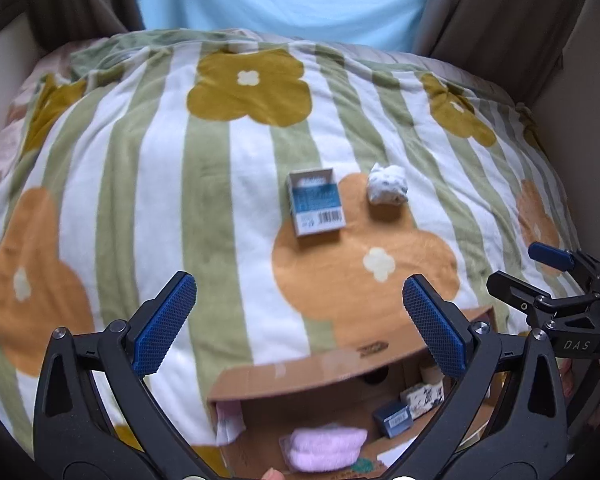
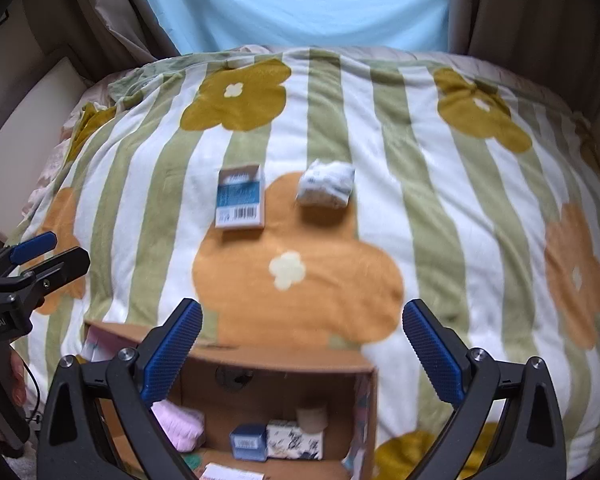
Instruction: Organize objects
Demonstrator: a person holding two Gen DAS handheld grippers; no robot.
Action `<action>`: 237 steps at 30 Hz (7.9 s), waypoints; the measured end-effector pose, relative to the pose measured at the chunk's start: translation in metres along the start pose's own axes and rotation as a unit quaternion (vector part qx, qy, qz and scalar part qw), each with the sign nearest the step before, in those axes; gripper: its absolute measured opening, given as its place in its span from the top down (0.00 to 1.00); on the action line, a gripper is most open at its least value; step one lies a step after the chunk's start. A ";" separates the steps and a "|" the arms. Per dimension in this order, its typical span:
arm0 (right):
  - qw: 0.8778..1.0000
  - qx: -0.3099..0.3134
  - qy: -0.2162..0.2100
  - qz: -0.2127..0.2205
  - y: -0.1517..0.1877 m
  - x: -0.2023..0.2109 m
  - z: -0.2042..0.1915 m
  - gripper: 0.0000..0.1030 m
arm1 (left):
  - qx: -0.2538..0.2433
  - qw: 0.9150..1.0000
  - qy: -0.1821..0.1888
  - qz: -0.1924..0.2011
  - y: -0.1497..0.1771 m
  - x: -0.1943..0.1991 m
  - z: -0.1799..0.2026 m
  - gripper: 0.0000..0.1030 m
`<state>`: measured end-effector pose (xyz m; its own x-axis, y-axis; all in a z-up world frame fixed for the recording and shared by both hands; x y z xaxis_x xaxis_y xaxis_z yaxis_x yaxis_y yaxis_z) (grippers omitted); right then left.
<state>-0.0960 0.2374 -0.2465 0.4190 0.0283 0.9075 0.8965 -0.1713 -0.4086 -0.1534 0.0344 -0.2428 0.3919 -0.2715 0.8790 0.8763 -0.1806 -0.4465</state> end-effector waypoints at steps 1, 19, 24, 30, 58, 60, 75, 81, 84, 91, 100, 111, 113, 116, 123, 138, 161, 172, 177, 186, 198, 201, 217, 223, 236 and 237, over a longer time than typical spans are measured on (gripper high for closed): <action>1.000 -0.001 -0.002 0.002 -0.008 -0.001 0.001 0.03 | -0.003 1.000 -0.002 -0.002 -0.009 -0.006 0.001 0.00; 0.988 -0.122 -0.080 -0.048 -0.100 -0.141 0.061 0.03 | 0.016 0.991 0.020 -0.128 -0.068 -0.198 0.015 0.00; 0.988 -0.117 -0.078 -0.065 -0.098 -0.179 0.059 0.03 | 0.013 0.986 0.000 -0.164 -0.062 -0.237 0.018 0.00; 0.989 -0.107 -0.073 -0.076 -0.095 -0.200 0.056 0.10 | 0.016 0.985 -0.008 -0.170 -0.058 -0.255 0.019 0.00; 0.996 -0.066 -0.034 -0.053 -0.101 -0.176 0.043 0.39 | 0.017 0.992 0.009 -0.122 -0.071 -0.213 0.009 0.34; 0.997 -0.061 -0.027 -0.045 -0.104 -0.164 0.042 0.39 | 0.018 0.994 0.012 -0.111 -0.075 -0.200 0.009 0.34; 0.999 0.009 -0.019 0.038 -0.109 -0.035 0.005 0.39 | 0.015 1.000 0.002 -0.007 -0.078 -0.061 0.011 0.34; 0.998 0.031 -0.022 0.056 -0.086 0.013 -0.011 0.39 | 0.022 1.000 0.000 0.012 -0.048 -0.012 0.010 0.34; 0.997 0.037 -0.031 0.055 -0.068 0.032 -0.020 0.39 | 0.030 0.999 -0.005 0.011 -0.026 0.006 0.007 0.34; 0.997 0.048 -0.047 0.036 -0.014 0.051 -0.038 0.39 | 0.050 0.999 -0.005 -0.002 0.036 0.035 0.009 0.34; 0.997 0.062 -0.047 -0.003 0.058 0.038 -0.045 0.39 | 0.066 0.997 -0.006 -0.034 0.109 0.029 0.011 0.34; 0.995 0.077 -0.041 -0.055 0.129 0.002 -0.041 0.39 | 0.078 0.994 -0.019 -0.075 0.185 -0.001 0.004 0.34; 0.994 0.078 -0.041 -0.059 0.134 -0.003 -0.042 0.39 | 0.080 0.993 -0.020 -0.079 0.190 -0.004 0.003 0.34; 0.994 0.078 -0.045 -0.060 0.134 -0.006 -0.045 0.39 | 0.082 0.993 -0.022 -0.080 0.189 -0.007 0.001 0.34; 0.996 0.070 -0.039 -0.050 0.127 -0.008 -0.048 0.38 | 0.071 0.994 -0.036 -0.077 0.182 -0.010 -0.001 0.29; 0.999 0.023 -0.007 -0.034 0.120 -0.007 -0.022 0.01 | 0.045 0.996 -0.050 -0.053 0.178 0.000 0.006 0.00; 1.000 -0.001 0.002 0.007 0.093 0.058 -0.030 0.01 | 0.046 0.997 -0.061 0.003 0.134 0.076 0.019 0.00; 0.999 -0.006 0.016 0.049 0.068 0.149 -0.026 0.01 | 0.031 0.996 -0.062 0.051 0.100 0.167 0.031 0.00; 0.998 -0.015 0.018 0.054 0.070 0.178 -0.030 0.01 | 0.025 0.995 -0.069 0.062 0.103 0.197 0.035 0.00; 0.996 -0.017 0.028 0.078 0.078 0.201 -0.037 0.01 | 0.042 0.992 -0.072 0.096 0.100 0.229 0.030 0.00; 0.995 -0.023 0.034 0.092 0.069 0.207 -0.036 0.01 | 0.038 0.991 -0.072 0.107 0.089 0.232 0.028 0.00; 0.995 -0.024 0.033 0.092 0.069 0.207 -0.036 0.01 | 0.039 0.991 -0.072 0.106 0.089 0.232 0.027 0.00; 0.995 -0.023 0.035 0.091 0.067 0.205 -0.038 0.01 | 0.042 0.991 -0.070 0.104 0.085 0.229 0.022 0.00; 0.995 -0.023 0.036 0.092 0.064 0.204 -0.039 0.01 | 0.045 0.991 -0.069 0.105 0.084 0.228 0.022 0.00; 0.995 -0.021 0.036 0.095 0.060 0.202 -0.038 0.01 | 0.047 0.991 -0.068 0.103 0.085 0.225 0.023 0.00; 0.995 -0.020 0.036 0.095 0.059 0.201 -0.038 0.01 | 0.047 0.991 -0.068 0.103 0.085 0.225 0.023 0.00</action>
<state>0.0358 0.1954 -0.0843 0.5682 -0.0780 0.8192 0.7947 -0.2064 -0.5709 0.0159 -0.0206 -0.0790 0.5944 -0.1623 0.7876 0.7931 -0.0436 -0.6076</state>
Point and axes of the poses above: each gripper's, at about its wrist camera, not at the fingertips, and x roughly against the way its jaws point, z to its right, y to its underside, the point moved 8 cm from there along -x, roughly the way its jaws point, and after that the axes turned 3 degrees about -z, right-handed, at the moved point
